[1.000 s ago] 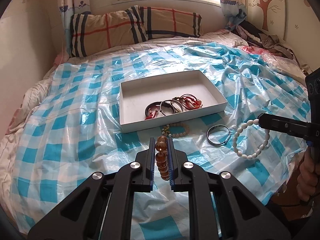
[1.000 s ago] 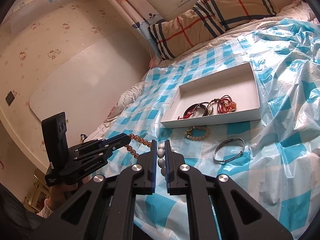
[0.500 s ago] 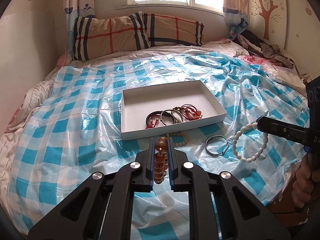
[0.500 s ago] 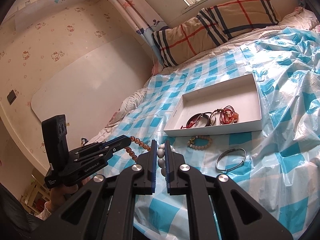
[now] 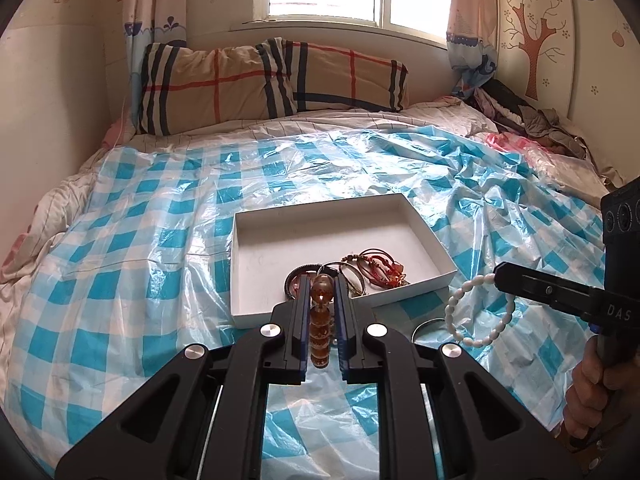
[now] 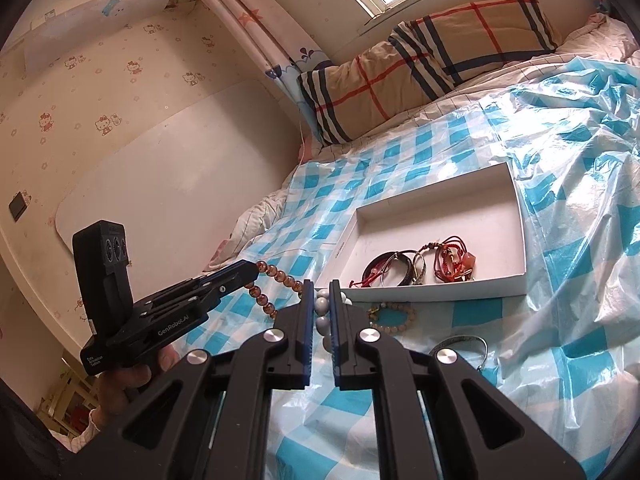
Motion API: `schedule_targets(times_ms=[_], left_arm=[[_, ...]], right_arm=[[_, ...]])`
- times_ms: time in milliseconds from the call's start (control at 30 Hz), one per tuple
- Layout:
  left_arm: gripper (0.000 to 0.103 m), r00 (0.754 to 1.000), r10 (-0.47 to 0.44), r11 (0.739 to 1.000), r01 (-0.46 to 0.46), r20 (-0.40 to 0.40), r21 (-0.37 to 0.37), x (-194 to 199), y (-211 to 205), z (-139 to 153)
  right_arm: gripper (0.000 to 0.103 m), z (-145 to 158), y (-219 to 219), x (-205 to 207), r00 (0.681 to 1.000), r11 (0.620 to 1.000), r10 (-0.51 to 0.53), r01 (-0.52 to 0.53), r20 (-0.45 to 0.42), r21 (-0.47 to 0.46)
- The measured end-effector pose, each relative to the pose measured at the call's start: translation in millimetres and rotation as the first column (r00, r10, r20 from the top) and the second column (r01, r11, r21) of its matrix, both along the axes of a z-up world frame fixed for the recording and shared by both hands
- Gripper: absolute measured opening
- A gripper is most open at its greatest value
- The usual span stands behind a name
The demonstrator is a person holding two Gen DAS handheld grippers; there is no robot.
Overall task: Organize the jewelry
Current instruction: 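Carry the amber and white bead bracelets into the tray and open both tools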
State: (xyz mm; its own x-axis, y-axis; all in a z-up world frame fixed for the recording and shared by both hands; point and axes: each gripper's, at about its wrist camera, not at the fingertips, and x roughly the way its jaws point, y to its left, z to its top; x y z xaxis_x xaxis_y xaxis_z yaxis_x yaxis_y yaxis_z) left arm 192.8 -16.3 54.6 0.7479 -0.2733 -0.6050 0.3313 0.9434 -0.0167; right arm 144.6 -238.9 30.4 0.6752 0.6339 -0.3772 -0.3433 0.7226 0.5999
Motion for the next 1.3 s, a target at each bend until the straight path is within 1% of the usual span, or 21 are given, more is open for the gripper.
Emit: schedule_targets(times_ms=[500,667,867,967,1033,1067,1133,1200,1300], left_arm=[[0.011,0.999,-0.036,0.999,0.036,-0.010,-0.014,44.3,-22.1,-13.3],[0.011,0.999,-0.053,0.998,0.053,-0.005,-0.016,59.2,-31.5,-17.4],[0.011,0.998,-0.066,0.997,0.066,-0.007,-0.034,82.4,-43.2,-25.9],[0.011,0.997,-0.064,0.997,0.062,-0.035,-0.052,99.8,-47.4,-37.7],[0.011,0.995,-0.059,0.997,0.055,-0.079,-0.048,113.3,-49.7,-50.0],[0.011,0.993,-0.058,0.997,0.054,-0.099,-0.048,118.5,-49.6,-55.3],[0.011,0.992,-0.044,0.998,0.039,-0.119,-0.041,122.3,-46.8,-61.3],[0.012,0.992,-0.027,0.999,0.022,-0.120,-0.041,119.2,-39.6,-62.8],[0.013,0.992,0.000,0.999,-0.006,-0.127,-0.041,112.9,-26.8,-63.1]], right_arm=[[0.008,-2.0,-13.1,46.7,0.998,0.999,-0.052,0.052,0.025,0.004],[0.008,-5.9,-15.3,65.0,0.997,0.998,-0.070,0.070,0.030,0.004],[0.008,-14.6,-13.7,91.3,0.995,0.995,-0.095,0.096,0.034,-0.010],[0.008,-22.3,-9.6,107.3,0.993,0.993,-0.115,0.116,0.029,-0.037],[0.009,-29.7,-6.3,117.5,0.991,0.990,-0.131,0.131,0.003,-0.056],[0.010,-33.1,-6.2,120.5,0.992,0.991,-0.129,0.128,-0.013,-0.044],[0.027,-33.4,-6.1,118.1,0.991,0.990,-0.137,0.136,-0.008,-0.046],[0.027,-30.3,-7.1,110.6,0.991,0.989,-0.137,0.137,0.005,-0.055],[0.028,-28.8,-11.3,98.2,0.990,0.986,-0.143,0.143,-0.001,-0.081]])
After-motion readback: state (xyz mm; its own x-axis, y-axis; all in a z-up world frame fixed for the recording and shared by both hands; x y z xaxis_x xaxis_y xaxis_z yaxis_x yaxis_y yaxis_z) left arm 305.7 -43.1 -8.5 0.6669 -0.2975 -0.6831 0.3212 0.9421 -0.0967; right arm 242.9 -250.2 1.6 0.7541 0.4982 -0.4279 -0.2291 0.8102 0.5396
